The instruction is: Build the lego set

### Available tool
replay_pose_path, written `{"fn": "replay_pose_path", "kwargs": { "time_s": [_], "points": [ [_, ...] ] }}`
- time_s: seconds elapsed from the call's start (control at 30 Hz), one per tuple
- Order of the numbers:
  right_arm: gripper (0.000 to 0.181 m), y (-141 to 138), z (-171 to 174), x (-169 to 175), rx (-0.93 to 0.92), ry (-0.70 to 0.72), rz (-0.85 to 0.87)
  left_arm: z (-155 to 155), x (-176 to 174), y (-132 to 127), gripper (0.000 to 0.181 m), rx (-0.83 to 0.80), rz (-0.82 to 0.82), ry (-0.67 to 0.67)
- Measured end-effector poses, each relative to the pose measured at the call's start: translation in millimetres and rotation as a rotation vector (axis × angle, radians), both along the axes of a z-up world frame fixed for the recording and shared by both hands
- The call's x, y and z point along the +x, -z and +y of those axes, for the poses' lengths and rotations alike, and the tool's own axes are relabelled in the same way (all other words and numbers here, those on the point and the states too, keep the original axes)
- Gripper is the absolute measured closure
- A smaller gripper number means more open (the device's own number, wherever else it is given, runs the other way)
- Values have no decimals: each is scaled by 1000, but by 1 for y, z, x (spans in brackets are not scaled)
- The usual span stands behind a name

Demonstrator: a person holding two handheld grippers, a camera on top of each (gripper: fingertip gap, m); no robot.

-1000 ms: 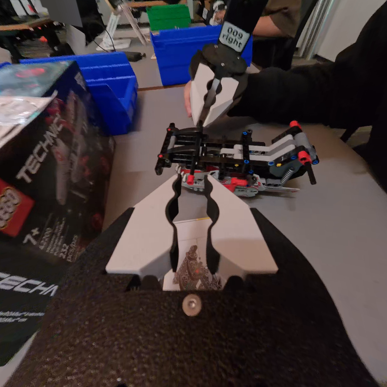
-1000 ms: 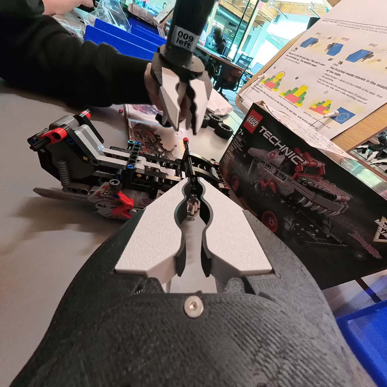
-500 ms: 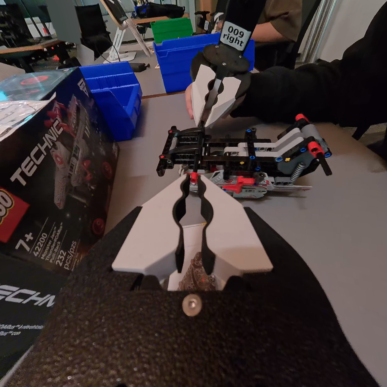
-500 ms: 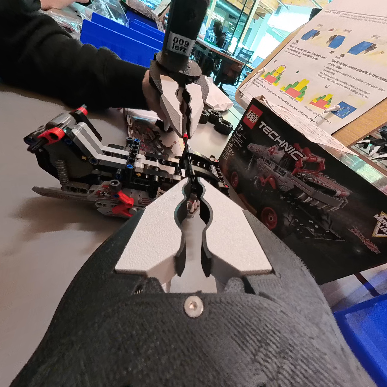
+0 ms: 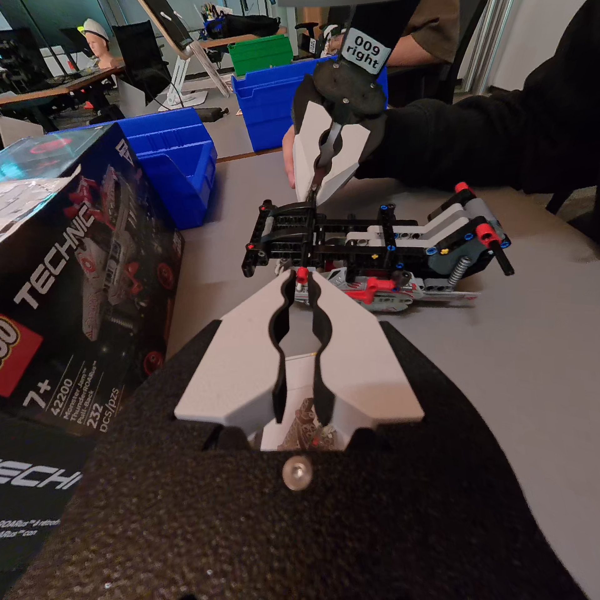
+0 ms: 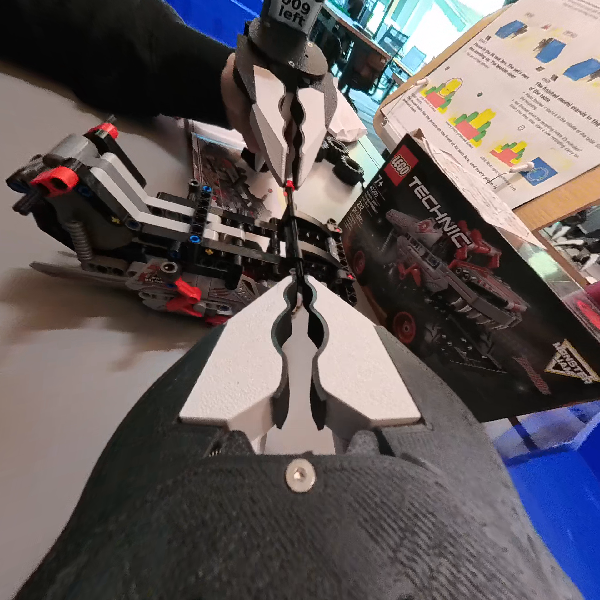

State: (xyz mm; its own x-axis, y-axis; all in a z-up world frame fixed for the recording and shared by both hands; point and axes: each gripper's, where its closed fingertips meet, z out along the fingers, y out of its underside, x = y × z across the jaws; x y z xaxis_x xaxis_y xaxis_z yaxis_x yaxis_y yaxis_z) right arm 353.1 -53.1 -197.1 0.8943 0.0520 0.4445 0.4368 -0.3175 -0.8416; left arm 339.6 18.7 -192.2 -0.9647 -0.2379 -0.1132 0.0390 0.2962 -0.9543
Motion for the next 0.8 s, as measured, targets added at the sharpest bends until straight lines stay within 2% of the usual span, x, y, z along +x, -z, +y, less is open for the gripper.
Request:
{"fn": "replay_pose_path", "kwargs": {
  "time_s": [0.13, 0.23, 0.33, 0.53, 0.8],
  "points": [
    [178, 0, -4, 1, -26, 17, -25, -1, -1, -1, 177, 14, -19, -1],
    [163, -9, -10, 1, -5, 13, -3, 1, 0, 0, 177, 32, -20, -3],
    [161, -11, -10, -4, -1, -12, 13, 0, -1, -1, 177, 22, -20, -2],
    [178, -10, -6, -11, -2, -43, 32, -2, -2, -3, 177, 20, -25, 4],
    [179, -7, -6, -6, -24, -16, 3, -3, -1, -4, 177, -24, 2, 5]
  ]
}}
